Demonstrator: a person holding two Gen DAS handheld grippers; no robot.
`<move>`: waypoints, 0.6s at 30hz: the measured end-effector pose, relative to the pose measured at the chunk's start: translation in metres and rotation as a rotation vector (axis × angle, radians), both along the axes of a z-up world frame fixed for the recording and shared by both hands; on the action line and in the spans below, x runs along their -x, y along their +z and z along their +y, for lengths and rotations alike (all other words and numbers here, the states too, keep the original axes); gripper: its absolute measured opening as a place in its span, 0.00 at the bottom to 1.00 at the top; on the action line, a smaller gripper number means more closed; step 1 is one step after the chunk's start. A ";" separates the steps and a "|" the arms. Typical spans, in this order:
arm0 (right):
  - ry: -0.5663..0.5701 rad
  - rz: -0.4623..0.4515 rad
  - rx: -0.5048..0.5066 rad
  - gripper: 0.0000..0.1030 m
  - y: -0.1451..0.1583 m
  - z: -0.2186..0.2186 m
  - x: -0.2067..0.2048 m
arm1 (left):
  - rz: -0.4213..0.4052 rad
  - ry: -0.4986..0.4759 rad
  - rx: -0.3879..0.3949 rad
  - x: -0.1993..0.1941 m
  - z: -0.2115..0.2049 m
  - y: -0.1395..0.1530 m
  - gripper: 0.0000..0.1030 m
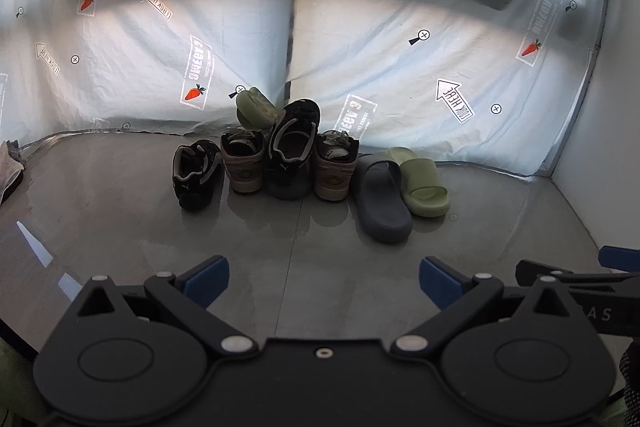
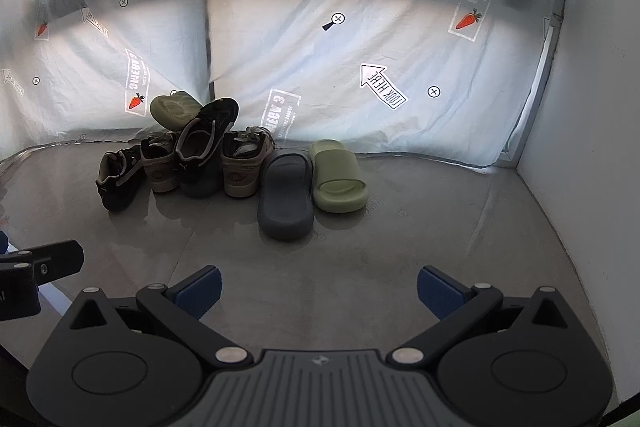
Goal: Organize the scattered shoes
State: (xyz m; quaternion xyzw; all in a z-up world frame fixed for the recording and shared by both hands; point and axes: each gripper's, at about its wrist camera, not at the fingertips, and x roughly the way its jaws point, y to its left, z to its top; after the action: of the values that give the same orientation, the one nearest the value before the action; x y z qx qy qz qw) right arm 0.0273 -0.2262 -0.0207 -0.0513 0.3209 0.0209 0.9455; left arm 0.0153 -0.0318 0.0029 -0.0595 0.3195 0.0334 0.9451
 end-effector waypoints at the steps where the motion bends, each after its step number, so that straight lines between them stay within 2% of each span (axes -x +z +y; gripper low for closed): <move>1: 0.005 0.002 -0.004 1.00 0.000 -0.003 -0.003 | 0.006 0.007 0.003 -0.002 -0.004 0.000 0.99; 4: 0.020 0.009 -0.018 1.00 -0.001 -0.013 -0.012 | 0.030 0.033 0.012 -0.008 -0.012 -0.002 0.99; 8: 0.039 0.027 -0.050 1.00 -0.005 -0.006 -0.031 | 0.047 0.069 0.007 -0.014 -0.012 -0.003 0.99; 14: 0.068 0.053 -0.098 1.00 -0.011 0.005 -0.060 | 0.043 0.137 0.017 -0.020 0.019 0.000 0.99; 18: 0.087 0.071 -0.130 1.00 -0.016 0.013 -0.080 | 0.044 0.141 0.075 -0.044 0.052 -0.004 0.94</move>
State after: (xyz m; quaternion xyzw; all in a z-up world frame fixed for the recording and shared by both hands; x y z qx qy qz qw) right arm 0.1073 -0.2134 -0.0363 -0.0031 0.3496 0.0847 0.9331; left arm 0.0588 0.0200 -0.0009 -0.1164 0.3360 0.0895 0.9303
